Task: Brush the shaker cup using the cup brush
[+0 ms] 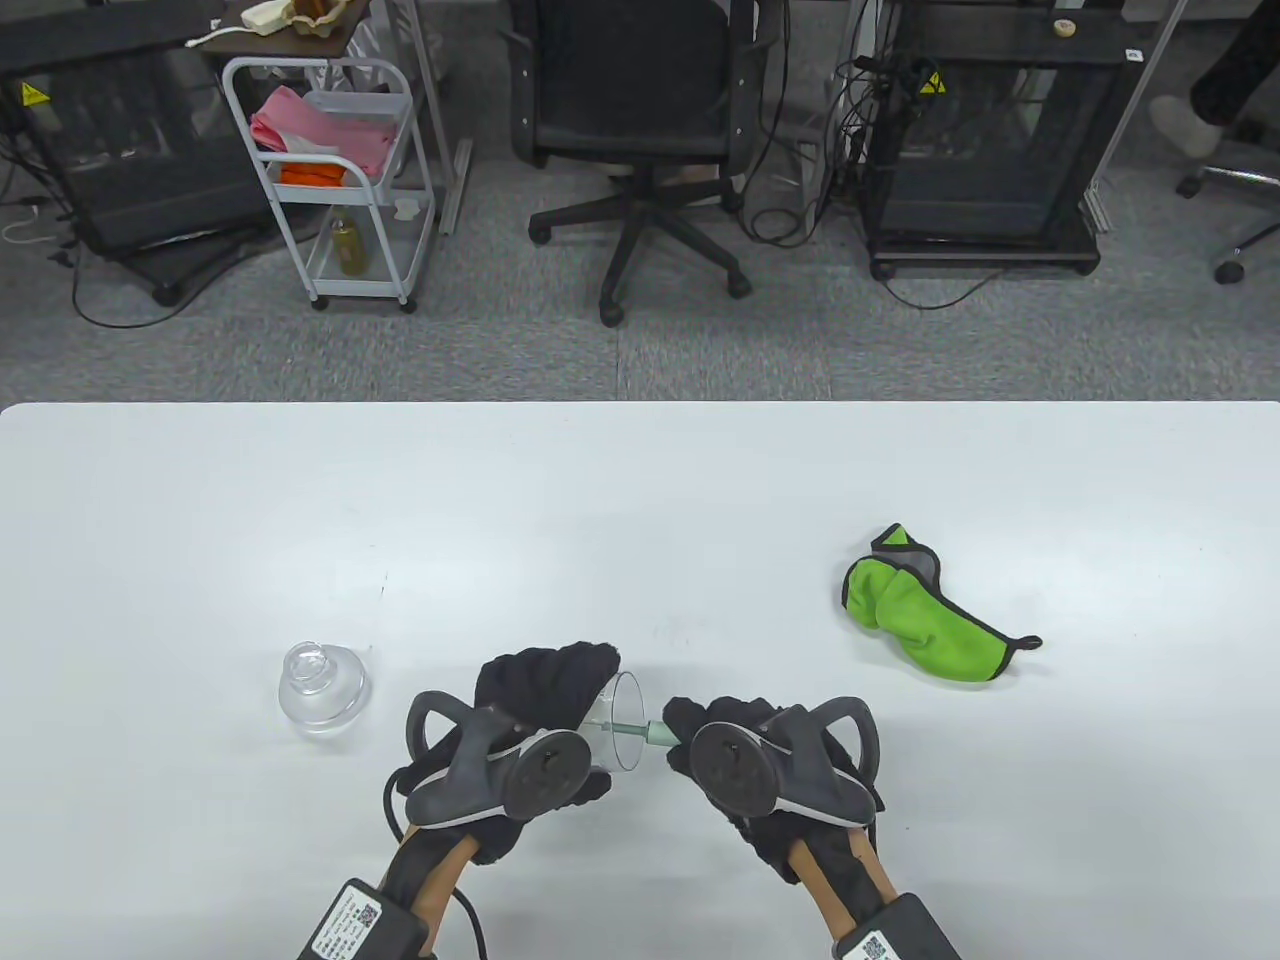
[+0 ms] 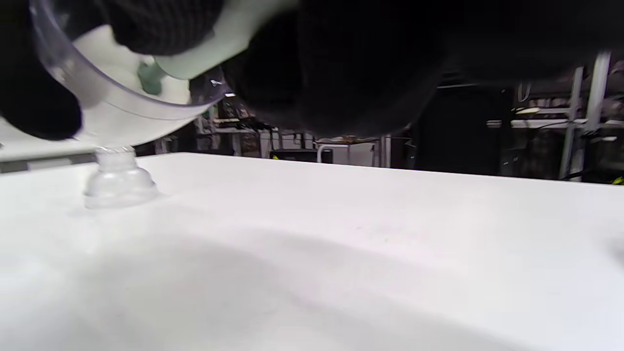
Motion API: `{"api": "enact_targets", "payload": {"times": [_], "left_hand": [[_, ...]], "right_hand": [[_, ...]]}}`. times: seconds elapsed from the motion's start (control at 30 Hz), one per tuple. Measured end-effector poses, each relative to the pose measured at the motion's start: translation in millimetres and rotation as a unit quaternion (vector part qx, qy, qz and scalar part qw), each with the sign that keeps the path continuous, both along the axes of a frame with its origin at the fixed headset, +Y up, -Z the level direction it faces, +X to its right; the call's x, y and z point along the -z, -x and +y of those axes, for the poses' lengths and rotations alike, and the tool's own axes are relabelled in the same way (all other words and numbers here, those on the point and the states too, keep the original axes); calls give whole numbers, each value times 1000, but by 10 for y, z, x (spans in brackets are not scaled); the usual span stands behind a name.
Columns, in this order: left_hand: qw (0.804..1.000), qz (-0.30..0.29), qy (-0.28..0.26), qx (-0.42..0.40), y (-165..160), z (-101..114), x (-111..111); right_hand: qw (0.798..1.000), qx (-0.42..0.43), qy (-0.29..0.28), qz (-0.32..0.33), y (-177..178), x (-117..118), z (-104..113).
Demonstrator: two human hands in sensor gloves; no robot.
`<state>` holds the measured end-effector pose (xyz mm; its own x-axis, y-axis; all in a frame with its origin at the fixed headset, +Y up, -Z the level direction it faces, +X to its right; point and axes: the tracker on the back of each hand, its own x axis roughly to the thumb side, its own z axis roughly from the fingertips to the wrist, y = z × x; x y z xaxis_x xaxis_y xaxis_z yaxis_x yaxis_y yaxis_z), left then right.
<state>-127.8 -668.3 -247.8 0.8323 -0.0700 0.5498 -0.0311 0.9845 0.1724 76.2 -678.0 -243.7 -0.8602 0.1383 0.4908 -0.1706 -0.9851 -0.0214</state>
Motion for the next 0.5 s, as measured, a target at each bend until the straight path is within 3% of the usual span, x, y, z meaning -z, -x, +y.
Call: {"api": "enact_targets", "payload": {"times": [0.07,0.27,0.43,0.5], "left_hand": [[999,0,-29,33,-14,-1,-18],[998,7,-26,51,26,-60,7],[999,-2,-14,45,31,-67,9],[999,-1,-17,31,58,-42,3]], "right_hand": [[1000,8,6,14,-13,-48,-10],[998,66,-19,-2,-103,-35,31],[999,11,-45,-28,-114,14,4],[999,5,-25,-28,-125,40,-25]]}}
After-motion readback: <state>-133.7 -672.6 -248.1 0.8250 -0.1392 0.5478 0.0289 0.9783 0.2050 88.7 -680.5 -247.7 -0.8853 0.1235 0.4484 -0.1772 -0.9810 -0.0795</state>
